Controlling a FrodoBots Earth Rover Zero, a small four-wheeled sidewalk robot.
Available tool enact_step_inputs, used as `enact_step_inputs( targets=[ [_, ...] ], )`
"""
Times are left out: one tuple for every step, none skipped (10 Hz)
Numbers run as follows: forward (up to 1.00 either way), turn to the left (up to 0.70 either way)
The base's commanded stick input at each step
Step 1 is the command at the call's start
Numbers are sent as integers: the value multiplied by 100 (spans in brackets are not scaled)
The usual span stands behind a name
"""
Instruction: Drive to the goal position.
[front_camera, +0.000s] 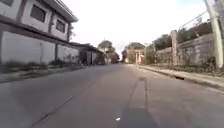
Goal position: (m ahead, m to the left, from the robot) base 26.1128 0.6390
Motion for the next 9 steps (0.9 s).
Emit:
enact_step_inputs(
  targets=[
    [100,0],
    [100,0],
    [100,0],
    [100,0],
    [100,0],
    [100,0],
    [100,0],
    [100,0],
    [100,0]
  ],
)
